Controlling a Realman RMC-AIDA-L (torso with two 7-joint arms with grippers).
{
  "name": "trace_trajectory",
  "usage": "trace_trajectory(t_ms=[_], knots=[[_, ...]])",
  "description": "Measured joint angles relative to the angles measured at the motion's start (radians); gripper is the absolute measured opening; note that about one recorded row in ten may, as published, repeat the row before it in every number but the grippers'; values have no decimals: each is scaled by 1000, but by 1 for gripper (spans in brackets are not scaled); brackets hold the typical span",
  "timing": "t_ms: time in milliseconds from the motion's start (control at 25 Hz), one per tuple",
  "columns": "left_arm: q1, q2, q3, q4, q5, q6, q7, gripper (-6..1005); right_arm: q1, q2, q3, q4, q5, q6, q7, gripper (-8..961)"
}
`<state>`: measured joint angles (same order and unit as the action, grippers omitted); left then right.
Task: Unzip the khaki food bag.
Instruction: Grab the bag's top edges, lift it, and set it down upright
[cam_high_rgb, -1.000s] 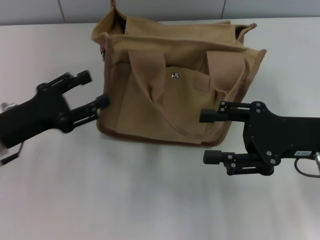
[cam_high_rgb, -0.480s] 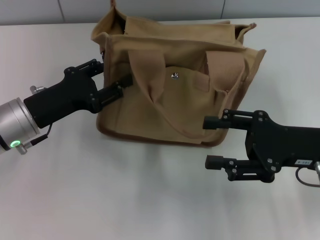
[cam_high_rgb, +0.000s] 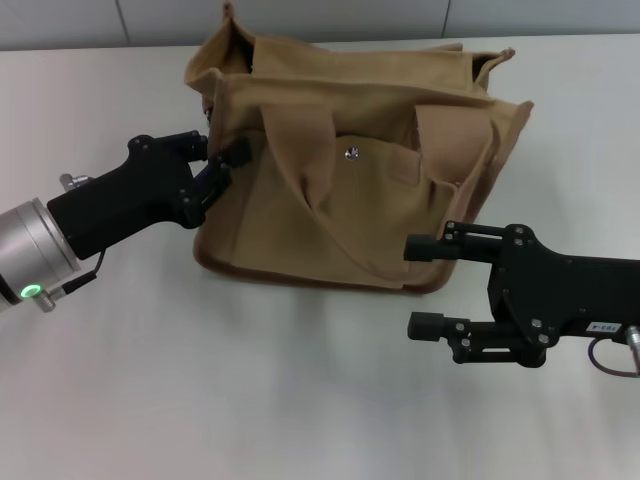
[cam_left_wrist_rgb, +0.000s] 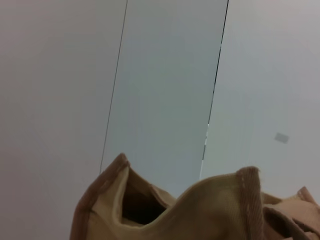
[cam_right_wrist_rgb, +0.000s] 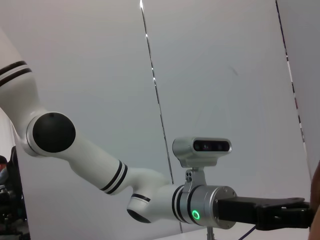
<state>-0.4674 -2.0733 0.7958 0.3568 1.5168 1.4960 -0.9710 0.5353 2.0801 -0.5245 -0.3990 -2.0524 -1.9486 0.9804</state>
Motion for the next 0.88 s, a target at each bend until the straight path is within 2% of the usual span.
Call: trace_trajectory(t_ms=[80, 440, 600, 720, 880], knots=[[0, 0, -1, -4, 0, 9, 0, 184, 0, 0, 1, 0, 0, 0, 0, 686], [3, 2, -10, 0, -3, 23, 0, 83, -4, 2, 1, 9, 13, 1, 0, 680], [16, 16, -16, 40, -49, 44, -10, 84, -11, 2, 2, 11, 25, 1, 0, 677], [18, 32, -40, 115, -129, 94, -47, 84, -18, 2, 3, 11, 46, 2, 0, 675], [2, 38, -47, 167, -171, 110, -93, 84, -32, 3, 3, 13, 119, 9, 0, 672]])
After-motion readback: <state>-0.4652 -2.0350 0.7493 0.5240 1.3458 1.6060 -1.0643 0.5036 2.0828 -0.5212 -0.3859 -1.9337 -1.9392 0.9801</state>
